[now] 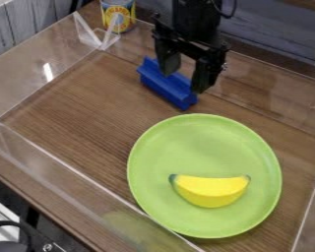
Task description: Put the banana in the green plate
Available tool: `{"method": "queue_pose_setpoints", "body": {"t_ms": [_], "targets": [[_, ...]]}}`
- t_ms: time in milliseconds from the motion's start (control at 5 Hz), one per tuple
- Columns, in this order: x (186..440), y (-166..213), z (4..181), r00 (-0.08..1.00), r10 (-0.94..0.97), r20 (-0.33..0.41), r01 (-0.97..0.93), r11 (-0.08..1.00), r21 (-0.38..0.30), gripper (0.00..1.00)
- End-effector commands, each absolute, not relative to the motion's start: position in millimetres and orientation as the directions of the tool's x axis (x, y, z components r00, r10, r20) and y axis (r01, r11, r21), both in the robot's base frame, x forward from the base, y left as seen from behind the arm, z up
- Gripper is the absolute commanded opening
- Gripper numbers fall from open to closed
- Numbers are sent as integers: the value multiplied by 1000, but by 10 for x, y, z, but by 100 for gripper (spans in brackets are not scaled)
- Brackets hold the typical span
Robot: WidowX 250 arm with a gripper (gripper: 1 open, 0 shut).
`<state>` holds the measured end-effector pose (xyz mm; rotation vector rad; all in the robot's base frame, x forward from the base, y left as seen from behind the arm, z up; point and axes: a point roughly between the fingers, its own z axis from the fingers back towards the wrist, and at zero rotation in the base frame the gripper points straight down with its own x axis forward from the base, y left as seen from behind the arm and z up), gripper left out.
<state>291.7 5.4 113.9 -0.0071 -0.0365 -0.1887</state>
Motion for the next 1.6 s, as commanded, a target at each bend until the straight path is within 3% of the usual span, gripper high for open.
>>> {"method": "queue_pose_setpoints", "body": {"t_ms": [0, 600, 1000, 1400], "targets": [[3026, 113, 1237, 979, -188, 83, 188, 982, 13, 100], [2963, 215, 1198, 983, -169, 65, 169, 986, 12, 100], [2788, 400, 1323, 990, -114, 76, 113, 993, 18, 100], [2574, 964, 1321, 993, -36, 115, 34, 999, 21, 100]]}}
